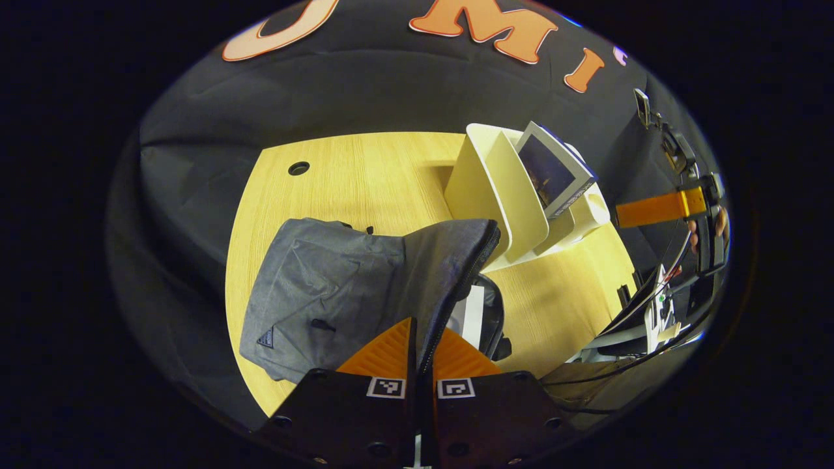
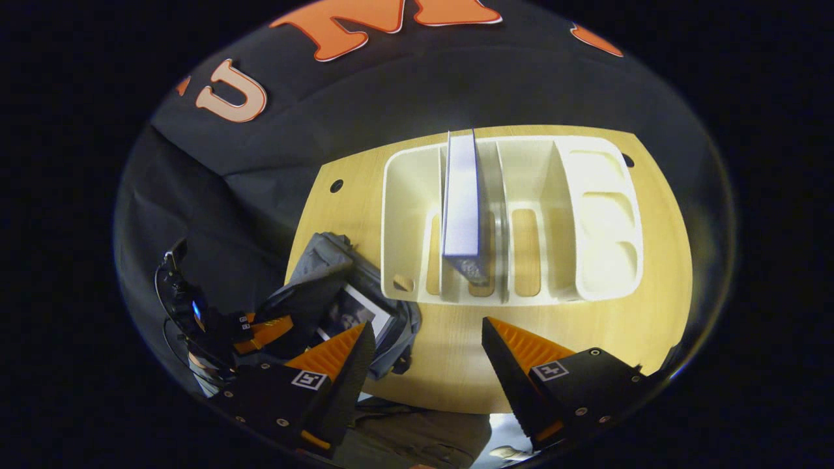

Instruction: Open the schoolbag, grab two books from the bookshelf and put them into the schoolbag.

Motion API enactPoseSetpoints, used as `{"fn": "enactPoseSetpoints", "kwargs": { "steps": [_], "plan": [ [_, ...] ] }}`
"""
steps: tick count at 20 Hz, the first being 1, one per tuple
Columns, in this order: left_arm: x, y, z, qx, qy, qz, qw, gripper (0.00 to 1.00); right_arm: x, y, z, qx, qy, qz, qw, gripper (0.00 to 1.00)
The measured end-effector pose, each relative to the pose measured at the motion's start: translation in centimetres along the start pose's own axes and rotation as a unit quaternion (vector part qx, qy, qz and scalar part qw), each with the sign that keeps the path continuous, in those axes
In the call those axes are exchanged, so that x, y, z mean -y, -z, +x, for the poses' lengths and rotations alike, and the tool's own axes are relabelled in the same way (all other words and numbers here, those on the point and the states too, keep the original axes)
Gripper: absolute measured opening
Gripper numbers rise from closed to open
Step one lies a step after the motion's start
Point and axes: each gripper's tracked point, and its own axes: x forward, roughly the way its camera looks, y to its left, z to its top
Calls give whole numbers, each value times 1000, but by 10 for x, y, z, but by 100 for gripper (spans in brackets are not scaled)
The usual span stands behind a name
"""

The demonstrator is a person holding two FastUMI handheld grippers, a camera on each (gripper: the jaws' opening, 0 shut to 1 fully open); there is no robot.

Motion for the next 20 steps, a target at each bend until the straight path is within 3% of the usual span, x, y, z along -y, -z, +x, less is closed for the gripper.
{"fn": "enactPoseSetpoints", "kwargs": {
  "steps": [8,13,17,20],
  "plan": [
    [3,10,6,-5,-13,-49,999,4,10,-67,22,-28,12,-35,999,96],
    [7,11,9,-8,-27,-83,996,4,21,-79,55,-60,17,-44,997,96],
    [10,15,13,-15,-44,-99,994,4,34,-85,82,-83,22,-35,996,87],
    [14,15,19,-19,-59,-104,993,4,41,-89,99,-95,27,-25,995,73]
  ]
}}
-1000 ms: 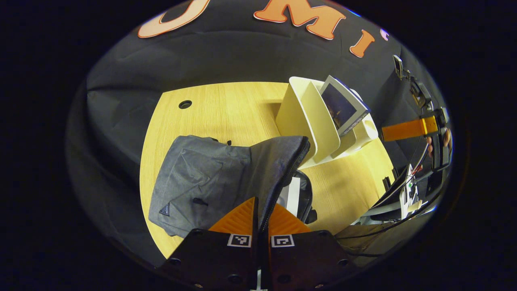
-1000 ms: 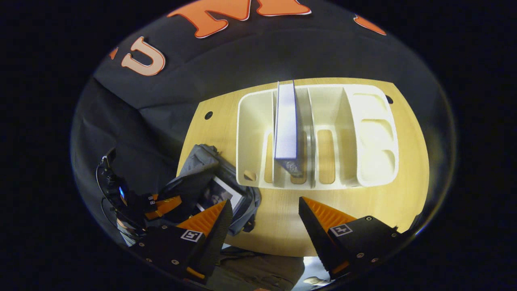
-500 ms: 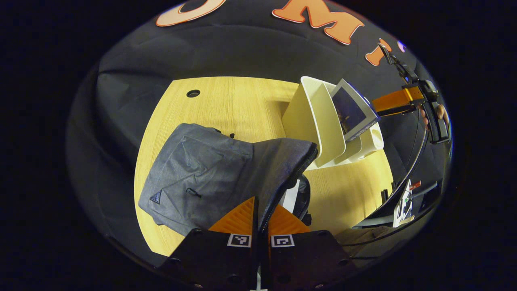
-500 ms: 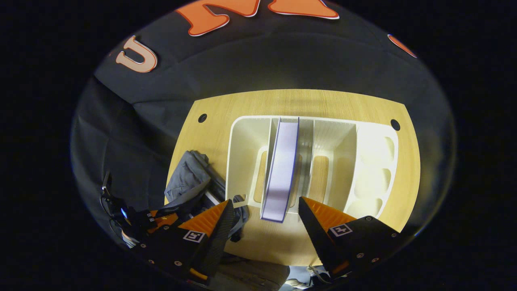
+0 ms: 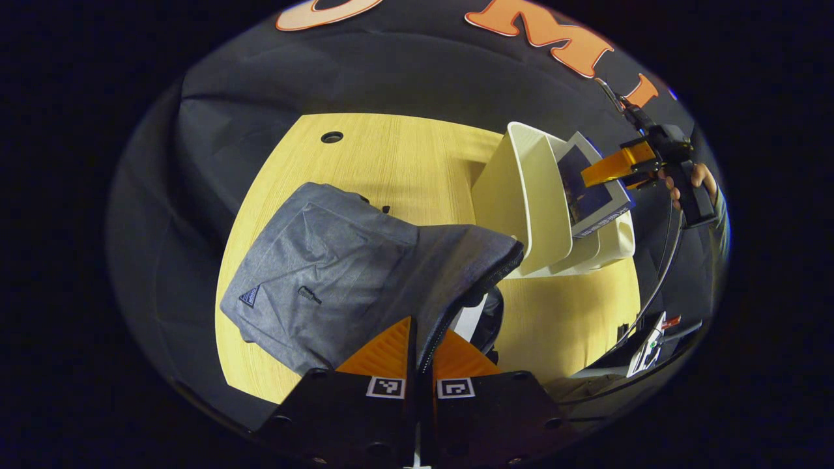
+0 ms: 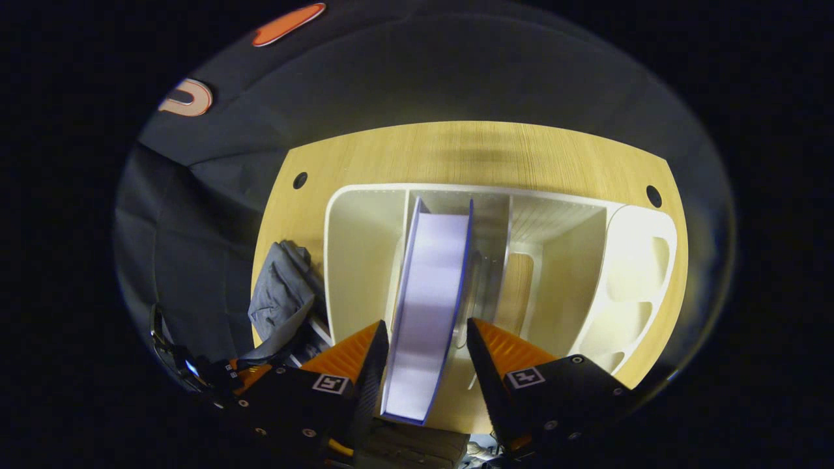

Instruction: Open the schoolbag, grab two books from the bookshelf and put them into the schoolbag.

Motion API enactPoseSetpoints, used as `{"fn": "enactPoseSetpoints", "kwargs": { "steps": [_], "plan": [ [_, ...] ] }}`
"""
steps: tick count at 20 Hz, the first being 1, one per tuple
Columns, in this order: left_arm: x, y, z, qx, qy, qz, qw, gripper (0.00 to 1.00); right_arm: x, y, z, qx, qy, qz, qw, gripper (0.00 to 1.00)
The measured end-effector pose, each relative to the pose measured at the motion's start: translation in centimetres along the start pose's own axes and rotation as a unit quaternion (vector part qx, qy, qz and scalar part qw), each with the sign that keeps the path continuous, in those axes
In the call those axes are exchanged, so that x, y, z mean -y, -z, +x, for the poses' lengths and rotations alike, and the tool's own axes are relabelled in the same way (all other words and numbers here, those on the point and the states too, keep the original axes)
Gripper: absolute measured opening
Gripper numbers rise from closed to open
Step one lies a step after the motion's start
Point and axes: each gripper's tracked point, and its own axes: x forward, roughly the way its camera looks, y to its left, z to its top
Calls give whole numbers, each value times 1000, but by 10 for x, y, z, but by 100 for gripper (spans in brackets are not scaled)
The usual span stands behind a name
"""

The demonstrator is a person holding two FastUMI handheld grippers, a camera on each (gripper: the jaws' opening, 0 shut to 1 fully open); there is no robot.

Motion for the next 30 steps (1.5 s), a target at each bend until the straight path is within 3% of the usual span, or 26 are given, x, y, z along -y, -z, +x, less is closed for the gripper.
{"fn": "enactPoseSetpoints", "kwargs": {
  "steps": [1,2,5,7,8,9,16,30],
  "plan": [
    [-1,-1,-1,0,-5,0,1000,4,0,-1,3,-4,1,2,1000,81],
    [0,0,-2,0,-10,-1,1000,4,0,-1,7,-6,1,3,1000,64],
    [3,4,-3,2,-20,-4,1000,4,11,-2,4,-7,24,22,999,58],
    [4,4,-3,5,-22,-3,1000,4,26,-6,-2,5,48,33,998,49],
    [4,6,-3,7,-21,-2,1000,4,32,-7,-6,12,50,44,998,33],
    [3,7,-3,8,-19,-2,1000,4,28,-6,-11,14,40,58,997,38],
    [-4,7,-5,17,8,37,999,4,25,6,-66,74,36,100,992,37],
    [-22,7,-5,14,94,134,986,4,-12,108,-144,153,42,185,970,37]
  ]
}}
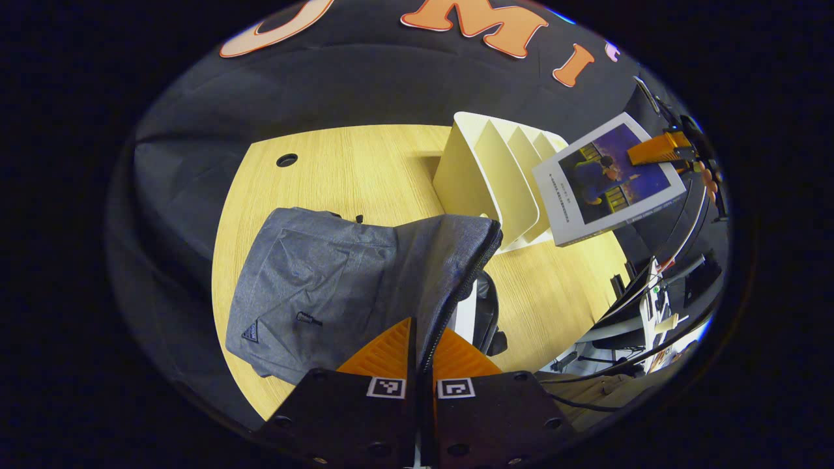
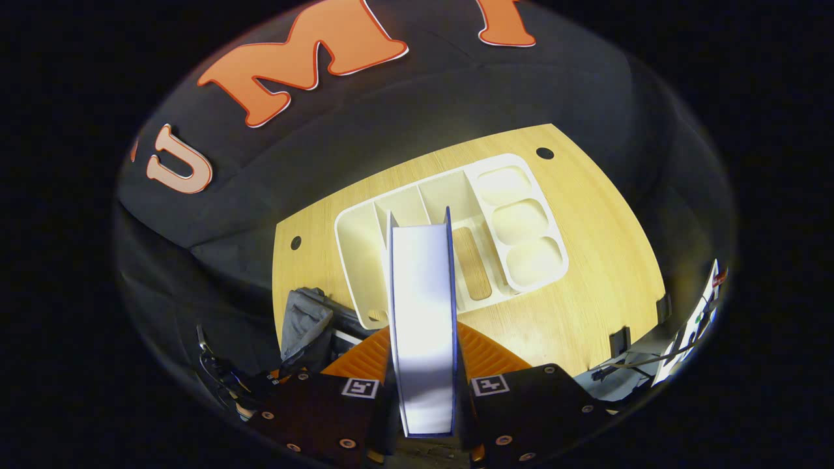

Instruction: Open the schoolbag, grab two books from the bookshelf and put them into the schoolbag.

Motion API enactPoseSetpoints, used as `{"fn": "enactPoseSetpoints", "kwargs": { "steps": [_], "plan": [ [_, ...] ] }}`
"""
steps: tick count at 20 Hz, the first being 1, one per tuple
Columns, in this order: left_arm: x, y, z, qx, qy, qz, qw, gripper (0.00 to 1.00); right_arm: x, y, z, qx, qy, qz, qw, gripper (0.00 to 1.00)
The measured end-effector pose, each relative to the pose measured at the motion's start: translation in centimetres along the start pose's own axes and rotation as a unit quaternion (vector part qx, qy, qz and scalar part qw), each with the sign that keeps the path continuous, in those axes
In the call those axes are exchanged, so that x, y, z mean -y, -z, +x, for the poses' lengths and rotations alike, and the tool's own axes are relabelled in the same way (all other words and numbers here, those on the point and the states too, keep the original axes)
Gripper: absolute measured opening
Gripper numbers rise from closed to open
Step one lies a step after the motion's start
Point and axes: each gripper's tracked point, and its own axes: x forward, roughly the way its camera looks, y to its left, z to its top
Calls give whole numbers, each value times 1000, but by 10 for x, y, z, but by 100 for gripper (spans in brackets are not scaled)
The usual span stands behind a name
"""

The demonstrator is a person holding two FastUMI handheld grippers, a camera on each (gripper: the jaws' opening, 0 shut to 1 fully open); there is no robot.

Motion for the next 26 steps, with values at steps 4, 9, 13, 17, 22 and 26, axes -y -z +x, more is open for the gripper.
{"fn": "enactPoseSetpoints", "kwargs": {
  "steps": [4,9,13,17,22,26],
  "plan": [
    [-4,1,-1,-9,23,30,999,4,-15,39,-15,9,-22,32,999,37],
    [-8,-4,0,-18,42,60,997,4,-28,86,-28,18,-53,57,997,37],
    [-11,-7,-2,-25,42,87,995,4,-39,113,-29,25,-80,76,994,37],
    [-15,-14,-6,-28,34,118,992,4,-50,130,-20,32,-113,91,989,37],
    [-18,-25,-15,-26,28,131,991,4,-71,149,3,23,-159,103,982,36],
    [-23,-39,-25,-18,21,136,990,4,-86,163,27,5,-194,116,974,36]
  ]
}}
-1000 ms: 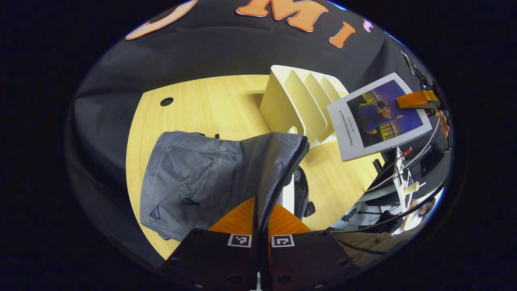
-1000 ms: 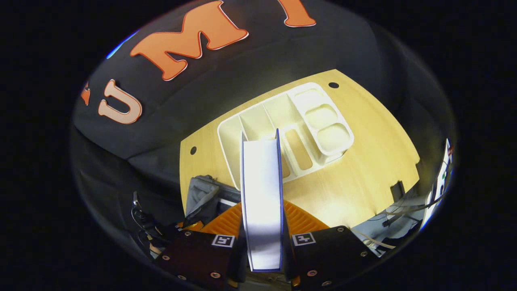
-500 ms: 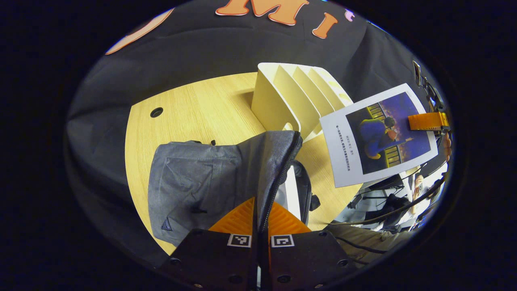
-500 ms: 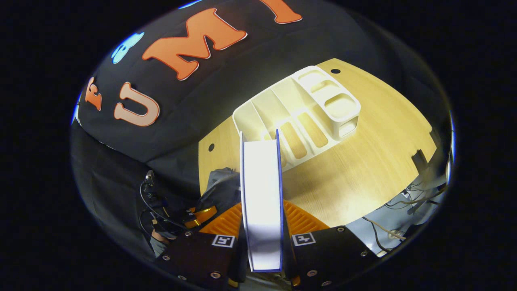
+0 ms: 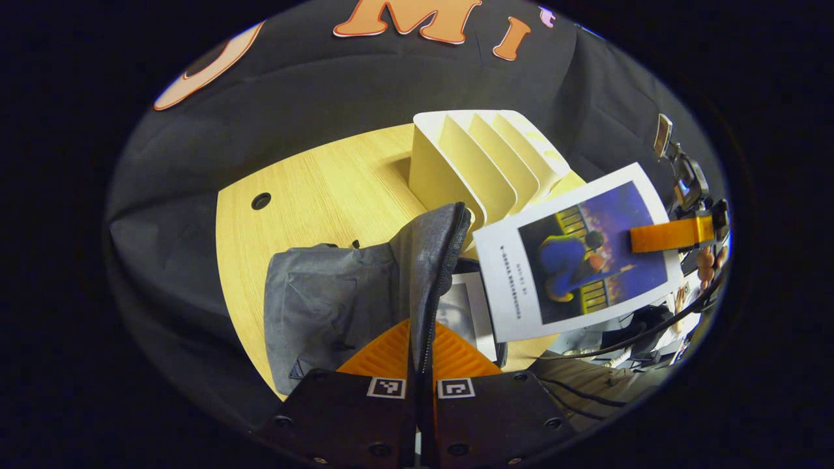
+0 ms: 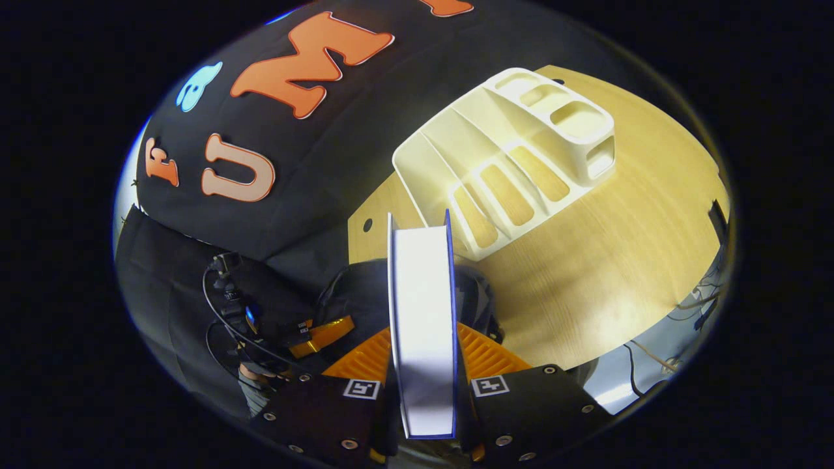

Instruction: Open the schoolbag, grab two books from the bookshelf and put them into the schoolbag.

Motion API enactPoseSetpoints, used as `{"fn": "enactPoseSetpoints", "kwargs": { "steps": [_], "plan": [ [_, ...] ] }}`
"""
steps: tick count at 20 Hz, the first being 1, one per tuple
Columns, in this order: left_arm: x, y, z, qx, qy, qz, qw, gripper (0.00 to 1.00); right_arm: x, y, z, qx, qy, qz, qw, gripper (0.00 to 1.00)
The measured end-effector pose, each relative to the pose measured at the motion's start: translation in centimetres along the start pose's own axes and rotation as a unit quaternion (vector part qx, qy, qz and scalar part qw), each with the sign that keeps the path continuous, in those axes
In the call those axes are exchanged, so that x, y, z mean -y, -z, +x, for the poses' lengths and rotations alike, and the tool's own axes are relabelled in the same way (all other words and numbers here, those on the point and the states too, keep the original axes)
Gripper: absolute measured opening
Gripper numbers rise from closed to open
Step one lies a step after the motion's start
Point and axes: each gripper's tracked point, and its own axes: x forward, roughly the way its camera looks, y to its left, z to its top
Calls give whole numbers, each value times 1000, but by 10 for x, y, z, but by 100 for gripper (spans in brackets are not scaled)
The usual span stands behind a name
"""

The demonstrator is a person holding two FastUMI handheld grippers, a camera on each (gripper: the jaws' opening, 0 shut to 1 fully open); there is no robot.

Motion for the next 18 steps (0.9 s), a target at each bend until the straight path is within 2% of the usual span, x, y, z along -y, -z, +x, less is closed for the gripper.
{"fn": "enactPoseSetpoints", "kwargs": {
  "steps": [5,15,18],
  "plan": [
    [-6,-8,-16,15,-14,4,1000,4,-4,2,28,-5,-39,3,999,36],
    [-2,-11,-30,40,-24,2,999,4,-24,24,94,-31,-119,79,989,36],
    [2,-11,-31,46,-19,0,999,4,-30,31,112,-32,-123,99,987,36]
  ]
}}
